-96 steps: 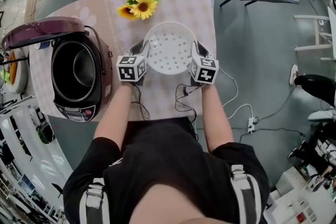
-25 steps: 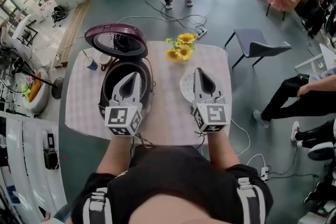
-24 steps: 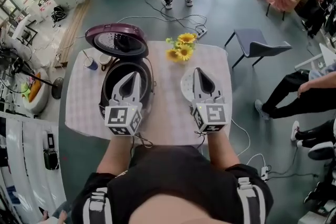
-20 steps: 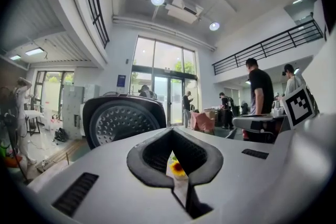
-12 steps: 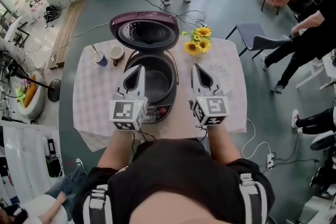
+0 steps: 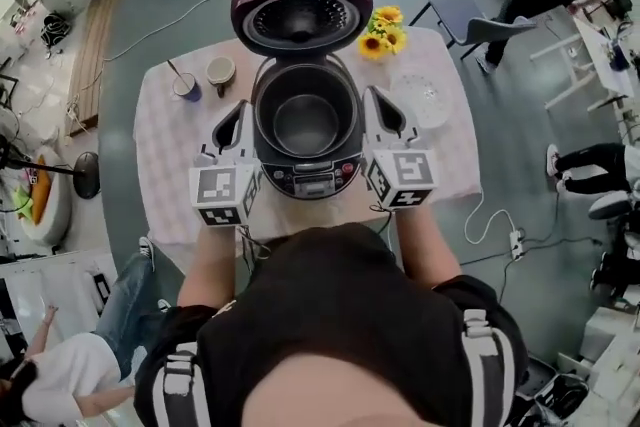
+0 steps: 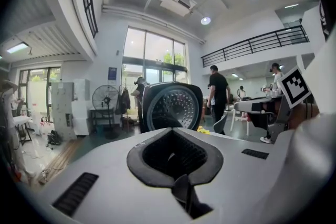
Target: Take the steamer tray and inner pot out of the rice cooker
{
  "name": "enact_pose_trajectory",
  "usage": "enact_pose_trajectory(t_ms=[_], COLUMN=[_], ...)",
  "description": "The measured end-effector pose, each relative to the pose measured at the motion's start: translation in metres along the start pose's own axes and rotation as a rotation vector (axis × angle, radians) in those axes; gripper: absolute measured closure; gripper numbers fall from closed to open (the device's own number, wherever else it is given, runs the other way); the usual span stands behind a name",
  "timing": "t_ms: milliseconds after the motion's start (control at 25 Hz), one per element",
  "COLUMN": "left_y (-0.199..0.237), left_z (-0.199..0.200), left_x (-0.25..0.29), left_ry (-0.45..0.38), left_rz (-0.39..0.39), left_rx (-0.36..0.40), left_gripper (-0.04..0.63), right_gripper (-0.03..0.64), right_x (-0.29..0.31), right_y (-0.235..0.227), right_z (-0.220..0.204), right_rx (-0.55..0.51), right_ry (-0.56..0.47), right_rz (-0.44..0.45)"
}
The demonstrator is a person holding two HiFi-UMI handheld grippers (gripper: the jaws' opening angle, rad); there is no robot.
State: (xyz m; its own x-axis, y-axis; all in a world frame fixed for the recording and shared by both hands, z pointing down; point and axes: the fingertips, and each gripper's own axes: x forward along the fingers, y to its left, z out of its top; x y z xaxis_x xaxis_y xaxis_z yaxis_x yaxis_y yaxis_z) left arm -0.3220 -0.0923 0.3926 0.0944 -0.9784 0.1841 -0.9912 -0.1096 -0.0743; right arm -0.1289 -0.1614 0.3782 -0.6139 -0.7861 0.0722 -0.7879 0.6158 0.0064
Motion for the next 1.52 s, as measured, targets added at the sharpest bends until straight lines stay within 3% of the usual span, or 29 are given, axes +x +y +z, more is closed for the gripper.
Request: enact_pose_trajectory(t_ms=[240, 400, 440, 480, 520, 680, 880, 1000, 1320, 1520], left_y=[0.015, 0.020, 0.019, 0.019, 0.020, 0.025, 0.009, 0.010, 0.019, 0.012], left_z=[-0.006, -0.003, -0.002, -0.001, -0.001, -0.009, -0.045, -0.067, -0.112, -0.130], left_x=[0.001, 0.003, 0.005, 0.007, 0.008, 0.010, 0.020, 0.024, 0.038, 0.050], left_ry=[-0.003, -0.024, -0.027, -0.029, -0.028, 0.007, 0.180, 0.237, 0.352, 0.416], left_rz=[0.012, 0.025, 0.019, 0.014, 0.011, -0.006, -0.198, -0.220, -0.303, -0.387], left_rx=[-0.009, -0.061, -0.076, -0.089, -0.099, -0.148, -0.219, -0.262, -0.589, -0.866], left_gripper=[0.592, 0.565, 0.490, 0.360, 0.291, 0.287, 0.291, 0.299, 0.304, 0.304], right_gripper=[0.618, 0.598, 0.518, 0.461, 0.442, 0.428, 0.428, 0.428, 0.428, 0.430], right_x=[0.008, 0.012, 0.015, 0.018, 0.021, 0.031, 0.044, 0.053, 0.063, 0.065], right_y=[-0.007, -0.006, -0.006, -0.006, -0.006, -0.008, -0.016, -0.023, -0.036, -0.040], right_z=[-0.007, -0.003, -0.003, -0.004, -0.007, -0.020, -0.040, -0.059, -0.108, -0.139], right_rx=[0.036, 0.073, 0.086, 0.093, 0.091, 0.101, 0.287, 0.398, 0.601, 0.706], right_ry=[0.007, -0.030, -0.033, -0.029, -0.021, 0.036, 0.139, 0.224, 0.438, 0.534], right_rz=[-0.011, 0.061, 0.091, 0.116, 0.133, 0.173, 0.283, 0.336, 0.399, 0.408])
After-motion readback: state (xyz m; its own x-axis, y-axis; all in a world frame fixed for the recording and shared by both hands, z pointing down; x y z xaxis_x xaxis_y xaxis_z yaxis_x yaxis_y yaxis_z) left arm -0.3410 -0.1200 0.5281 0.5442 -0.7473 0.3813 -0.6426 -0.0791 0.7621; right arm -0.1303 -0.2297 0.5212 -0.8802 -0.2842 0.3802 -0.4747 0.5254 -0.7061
